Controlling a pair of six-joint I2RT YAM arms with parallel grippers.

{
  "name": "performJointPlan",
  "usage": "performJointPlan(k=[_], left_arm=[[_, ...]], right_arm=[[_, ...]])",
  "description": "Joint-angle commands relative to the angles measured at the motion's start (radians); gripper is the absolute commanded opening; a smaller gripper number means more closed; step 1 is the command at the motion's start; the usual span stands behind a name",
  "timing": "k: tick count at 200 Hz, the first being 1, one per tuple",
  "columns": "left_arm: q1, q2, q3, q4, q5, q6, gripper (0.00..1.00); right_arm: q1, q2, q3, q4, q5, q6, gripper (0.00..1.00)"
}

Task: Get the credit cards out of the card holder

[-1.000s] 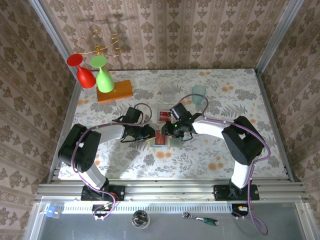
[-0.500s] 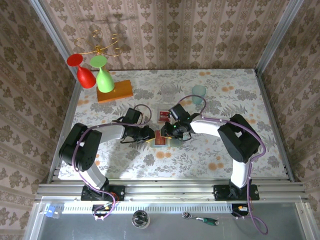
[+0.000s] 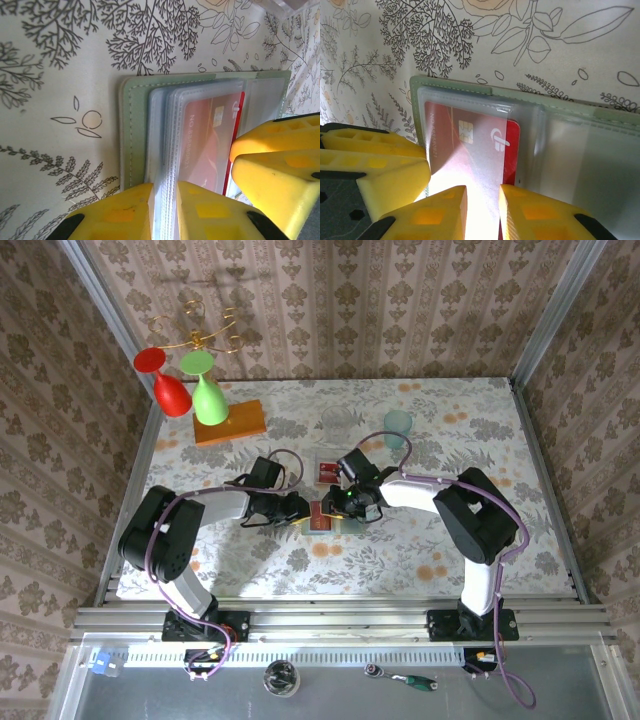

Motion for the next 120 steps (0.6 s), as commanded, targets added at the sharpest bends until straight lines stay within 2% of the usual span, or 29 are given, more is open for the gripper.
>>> performJointPlan(k=[1,120], left_arm=[[0.006,0.019,-0.018,-0.018,0.001,0.01,0.21],[0.007,-0.035,0.009,-0.043,-0.001,0.008,0.21]], right_arm=[[0.005,-0.02,0.009,-0.058,0.057,0.003,0.26],[0.006,-0.072,0.018,-0.098,0.085,-0.03,0.26]])
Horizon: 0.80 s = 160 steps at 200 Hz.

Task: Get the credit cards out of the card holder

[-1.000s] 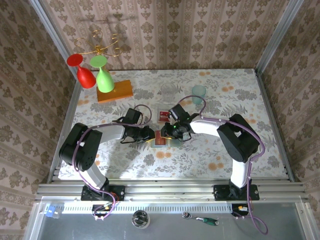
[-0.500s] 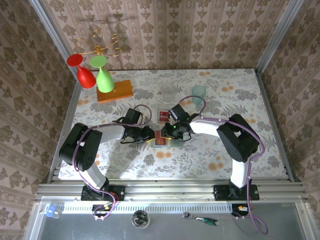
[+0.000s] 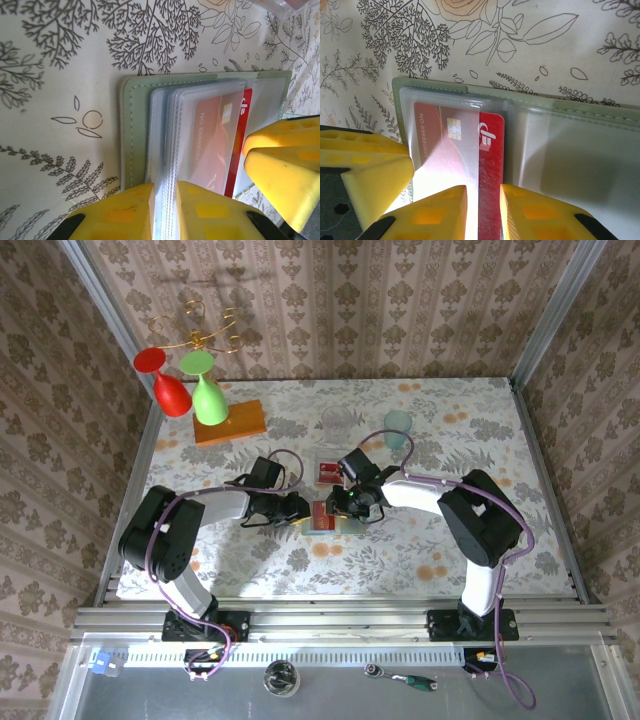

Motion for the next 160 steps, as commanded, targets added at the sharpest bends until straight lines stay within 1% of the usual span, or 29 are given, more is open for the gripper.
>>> performJointPlan(k=[1,39,68,112,160], left_arm=[[0.007,-0.035,0.009,-0.041,0.0,0.009,0.21],[0.006,-0.054,0.026,-0.052,0.006,0.01,0.2],[-0.002,-0.037,0.037,-0.045,0.021,0.009,0.13],[-0.005,-0.006,0.042,-0.02,0.048,0.005,0.07],[-0.005,0.022,0.046,-0.022,0.054,0.01,0.06]], right_arm=[[0.005,-0.044,0.018,-0.038,0.021,-0.015,0.26],[0.005,-0.049,0.017,-0.016,0.006,-0.016,0.26],[0.005,-0.041,0.019,0.013,-0.019,-0.014,0.26],[0.005,-0.006,0.03,0.041,-0.056,-0.004,0.26],[0.005,0.027,0.043,0.026,-0.064,-0.003,0.26]])
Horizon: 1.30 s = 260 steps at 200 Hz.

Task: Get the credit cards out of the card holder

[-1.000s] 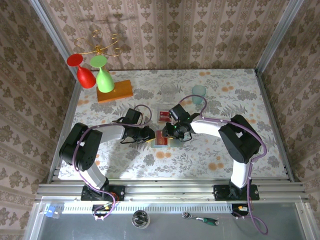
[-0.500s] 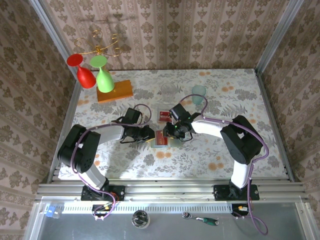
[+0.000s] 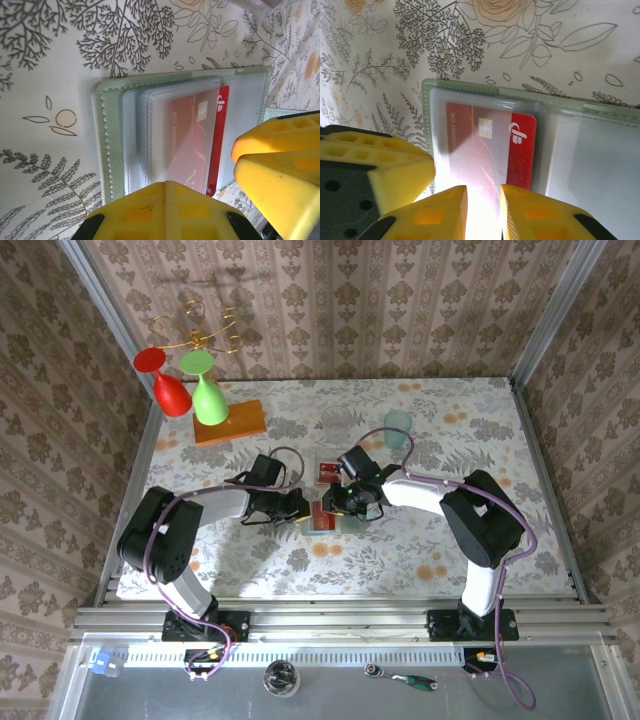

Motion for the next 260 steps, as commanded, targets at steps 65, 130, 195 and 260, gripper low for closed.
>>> performJointPlan(k=[65,130,195,260], left_arm=[[-0.001,0.041,0.03,-0.047,0.008,0.027,0.06],[-0.001,0.043,0.034,-0.049,0.009,0.027,0.06],[-0.001,0.032,0.044,-0.055,0.011,0.031,0.07],[-0.001,0.021,0.064,-0.069,0.011,0.033,0.07]], right_arm=[[0.005,0.047,0.031,-0.042,0.006,-0.003,0.26],[0.005,0.007,0.013,-0.062,0.044,-0.012,0.26],[0.005,0.01,0.019,-0.056,0.043,-0.029,0.26],[0.005,0.005,0.03,-0.075,0.043,-0.046,0.27]])
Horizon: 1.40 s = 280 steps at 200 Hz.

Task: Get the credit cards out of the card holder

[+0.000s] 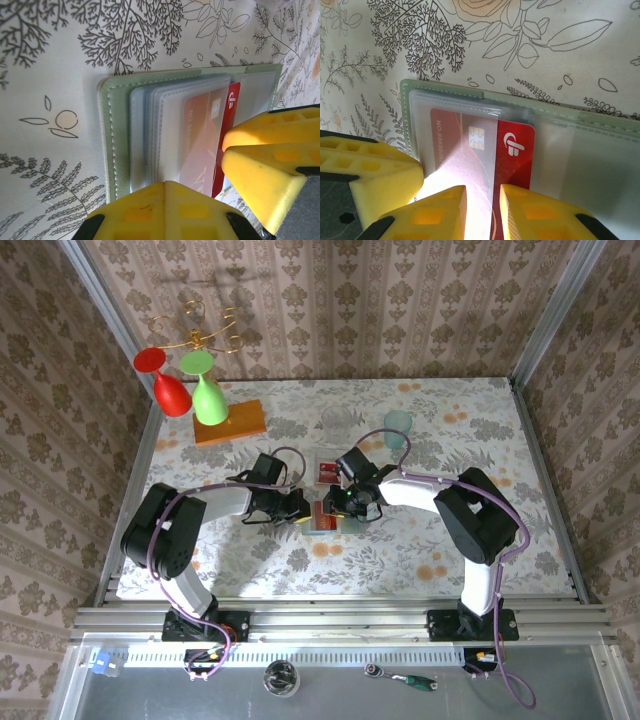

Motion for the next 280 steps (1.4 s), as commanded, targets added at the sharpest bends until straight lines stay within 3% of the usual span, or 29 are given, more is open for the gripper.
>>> performJointPlan(k=[1,280], left_arm=[[-0.001,-0.005,0.038,-0.036,0.001,0.025,0.07],[-0.048,0.059,0.085,-0.061,-0.017,0.032,0.04]], right_arm=[[0.005,-0.027,0.023,-0.053,0.024,-0.022,0.27],[-0.032,-0.102,-0.073,-0.004,0.014,-0.009,0.29]])
